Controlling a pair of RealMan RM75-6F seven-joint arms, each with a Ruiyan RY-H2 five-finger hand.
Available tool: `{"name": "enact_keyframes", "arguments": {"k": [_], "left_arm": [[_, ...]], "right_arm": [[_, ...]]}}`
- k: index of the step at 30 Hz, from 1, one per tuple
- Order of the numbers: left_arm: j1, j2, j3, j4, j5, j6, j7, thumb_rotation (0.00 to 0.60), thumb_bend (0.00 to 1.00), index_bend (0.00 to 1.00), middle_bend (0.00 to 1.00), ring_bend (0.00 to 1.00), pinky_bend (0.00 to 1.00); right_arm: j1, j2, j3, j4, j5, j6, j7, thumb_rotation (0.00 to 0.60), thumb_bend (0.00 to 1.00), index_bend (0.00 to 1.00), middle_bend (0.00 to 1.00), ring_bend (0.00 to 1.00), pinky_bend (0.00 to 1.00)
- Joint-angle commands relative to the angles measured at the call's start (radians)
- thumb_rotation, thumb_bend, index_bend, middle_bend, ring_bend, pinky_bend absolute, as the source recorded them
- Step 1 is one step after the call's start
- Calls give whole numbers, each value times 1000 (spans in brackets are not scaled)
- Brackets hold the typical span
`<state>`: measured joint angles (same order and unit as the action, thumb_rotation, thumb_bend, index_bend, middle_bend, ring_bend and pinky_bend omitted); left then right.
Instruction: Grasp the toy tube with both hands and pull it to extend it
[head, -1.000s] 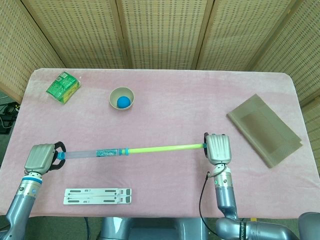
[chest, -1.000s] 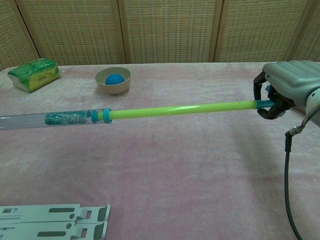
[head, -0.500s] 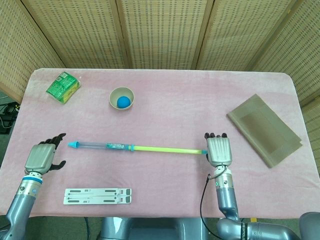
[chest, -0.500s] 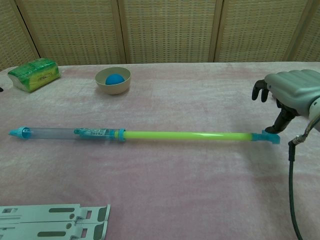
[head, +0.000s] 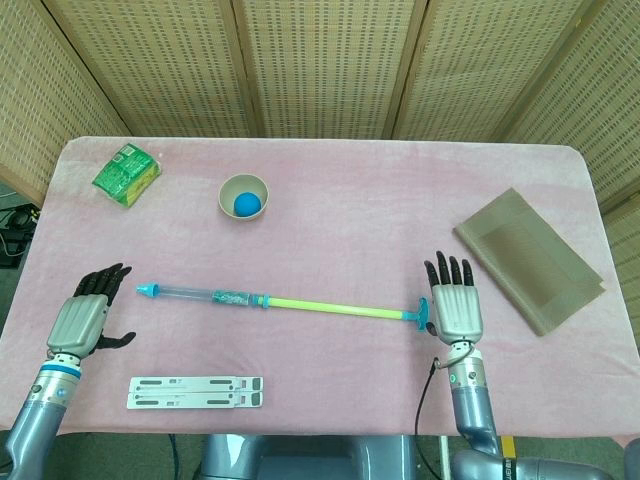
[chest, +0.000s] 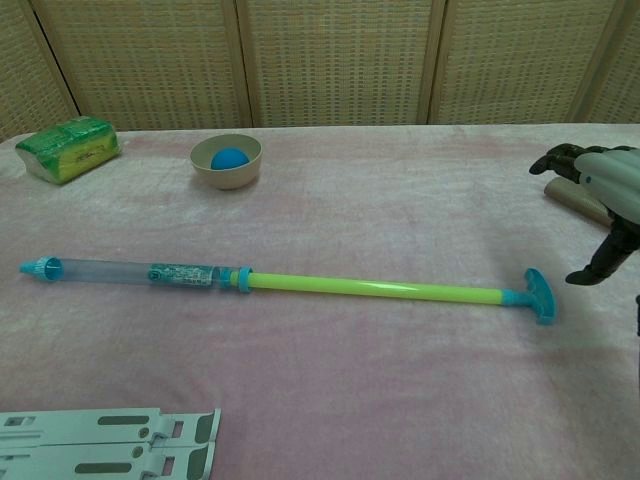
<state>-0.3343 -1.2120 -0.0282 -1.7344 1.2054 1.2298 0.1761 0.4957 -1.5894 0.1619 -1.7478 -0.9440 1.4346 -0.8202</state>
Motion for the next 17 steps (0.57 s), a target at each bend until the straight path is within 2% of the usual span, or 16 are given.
{"name": "enact_keyframes", "arguments": {"k": [1, 5, 10, 17], "left_arm": [[54, -23, 38, 41, 132, 96, -43, 600, 185, 0, 0, 0, 0], [97, -58, 66, 97, 255, 211, -21, 600, 177, 0, 0, 0, 0], [147, -96, 80, 166, 327, 309, -24, 600, 176, 0, 0, 0, 0], [181, -103, 88, 210, 322, 313, -20, 600, 177, 0, 0, 0, 0]], "right_arm": [[-77, 79, -104, 1, -198, 8, 204, 600, 187, 114, 0, 0, 0], [-136, 121, -185, 73, -378, 66, 367, 600, 137, 67, 0, 0, 0], [-206, 143, -236, 171, -521, 166, 526, 600, 134, 55, 0, 0, 0], [-269, 169, -246, 240, -567, 211, 628, 600, 134, 55, 0, 0, 0]]}}
